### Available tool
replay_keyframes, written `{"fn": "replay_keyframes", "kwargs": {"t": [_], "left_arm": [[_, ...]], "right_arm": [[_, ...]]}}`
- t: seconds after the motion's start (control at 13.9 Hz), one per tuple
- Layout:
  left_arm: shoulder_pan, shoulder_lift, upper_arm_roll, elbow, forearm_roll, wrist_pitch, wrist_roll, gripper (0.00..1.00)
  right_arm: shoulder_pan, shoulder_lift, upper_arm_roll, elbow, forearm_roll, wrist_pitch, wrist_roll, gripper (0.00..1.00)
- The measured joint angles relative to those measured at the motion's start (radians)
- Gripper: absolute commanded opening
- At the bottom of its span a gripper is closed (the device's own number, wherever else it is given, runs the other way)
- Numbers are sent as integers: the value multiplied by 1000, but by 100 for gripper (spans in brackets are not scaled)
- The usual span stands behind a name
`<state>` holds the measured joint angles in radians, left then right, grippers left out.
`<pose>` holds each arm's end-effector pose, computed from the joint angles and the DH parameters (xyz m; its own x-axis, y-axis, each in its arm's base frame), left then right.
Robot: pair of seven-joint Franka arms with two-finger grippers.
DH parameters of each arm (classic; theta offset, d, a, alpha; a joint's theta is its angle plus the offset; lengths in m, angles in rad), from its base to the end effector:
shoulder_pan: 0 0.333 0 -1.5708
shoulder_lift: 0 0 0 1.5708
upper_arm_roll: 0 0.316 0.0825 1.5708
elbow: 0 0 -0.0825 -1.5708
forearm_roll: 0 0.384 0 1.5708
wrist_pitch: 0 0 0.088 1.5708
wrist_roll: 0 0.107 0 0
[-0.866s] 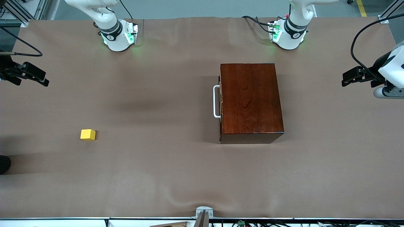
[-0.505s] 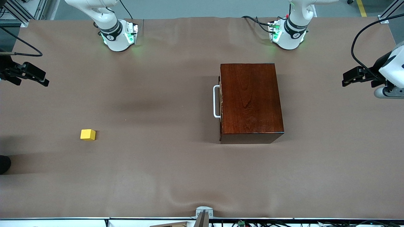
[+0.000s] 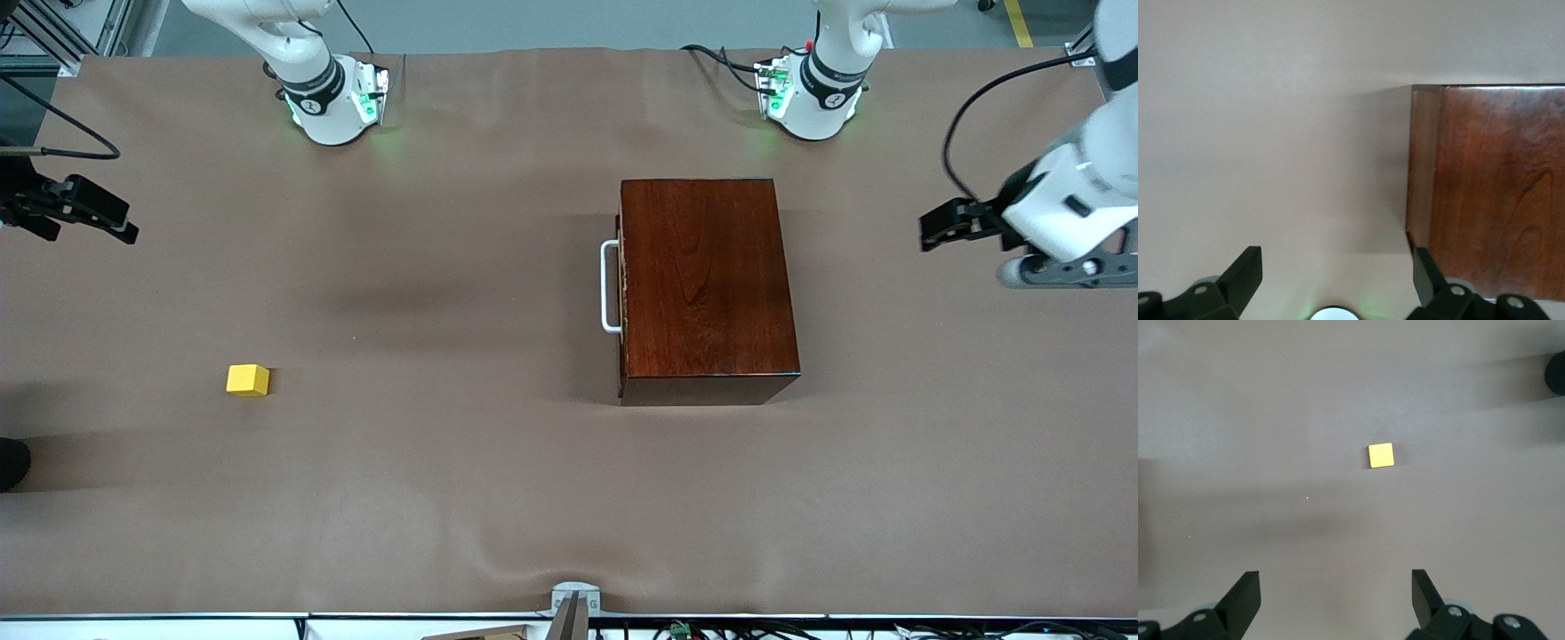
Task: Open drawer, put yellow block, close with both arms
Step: 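Move the left gripper in toward the wooden box, then swing the left gripper over the box to the white drawer handle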
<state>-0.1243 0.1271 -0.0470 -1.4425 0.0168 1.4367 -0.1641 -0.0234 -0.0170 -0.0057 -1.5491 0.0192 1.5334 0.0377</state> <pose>0.5710 -0.0949 0.6013 0.9917 -0.0039 -0.1288 -0.0082 -0.9994 -0.0323 0.5456 -0.0138 0.6408 0.9978 -0.0660 0.0006 -0.0660 -0.9976 -0.0193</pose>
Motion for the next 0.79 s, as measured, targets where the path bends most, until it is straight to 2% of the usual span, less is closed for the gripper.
{"fn": "replay_keyframes", "kwargs": {"t": [0.79], "left_arm": [[-200,113,-5,61,-21,46,-408,100]], "right_arm": [[0,0,0,0,0,4,0,100]]}}
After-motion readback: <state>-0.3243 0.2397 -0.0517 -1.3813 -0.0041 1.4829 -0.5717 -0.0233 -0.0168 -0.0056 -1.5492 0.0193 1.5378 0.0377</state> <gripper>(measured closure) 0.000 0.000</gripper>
